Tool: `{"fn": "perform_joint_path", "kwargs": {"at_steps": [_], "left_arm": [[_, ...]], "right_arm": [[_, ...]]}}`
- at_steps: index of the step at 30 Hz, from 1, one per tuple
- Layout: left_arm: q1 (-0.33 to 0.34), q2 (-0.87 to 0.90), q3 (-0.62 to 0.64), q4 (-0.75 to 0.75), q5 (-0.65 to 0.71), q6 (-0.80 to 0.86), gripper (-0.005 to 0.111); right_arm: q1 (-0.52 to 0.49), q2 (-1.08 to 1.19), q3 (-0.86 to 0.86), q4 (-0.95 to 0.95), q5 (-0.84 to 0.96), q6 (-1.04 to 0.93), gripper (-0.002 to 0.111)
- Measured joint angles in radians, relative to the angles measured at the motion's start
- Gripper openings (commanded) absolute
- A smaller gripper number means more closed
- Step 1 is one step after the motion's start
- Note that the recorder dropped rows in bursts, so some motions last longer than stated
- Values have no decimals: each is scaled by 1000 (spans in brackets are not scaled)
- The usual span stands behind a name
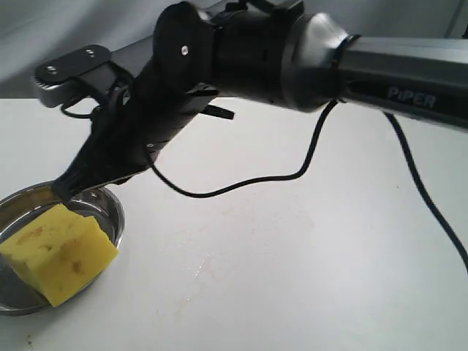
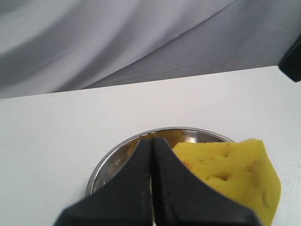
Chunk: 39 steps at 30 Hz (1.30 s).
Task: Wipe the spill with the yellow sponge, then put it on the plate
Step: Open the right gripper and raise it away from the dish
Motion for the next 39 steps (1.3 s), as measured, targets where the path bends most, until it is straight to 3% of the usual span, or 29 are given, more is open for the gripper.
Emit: {"fn": "perform_joint_path", "kwargs": {"at_steps": [8,15,24,39], "left_arm": [[0,0,0,0,0,0,0],[0,0,0,0,0,0,0],[0,0,0,0,0,0,0],[0,0,0,0,0,0,0]], "right_arm": [[-184,-1,0,-16,236,30,0],[-311,-12,11,-50,320,131,0],[-421,-228,293,-97,170,175,0],[-866,-766,826,-45,-135,164,0]]}}
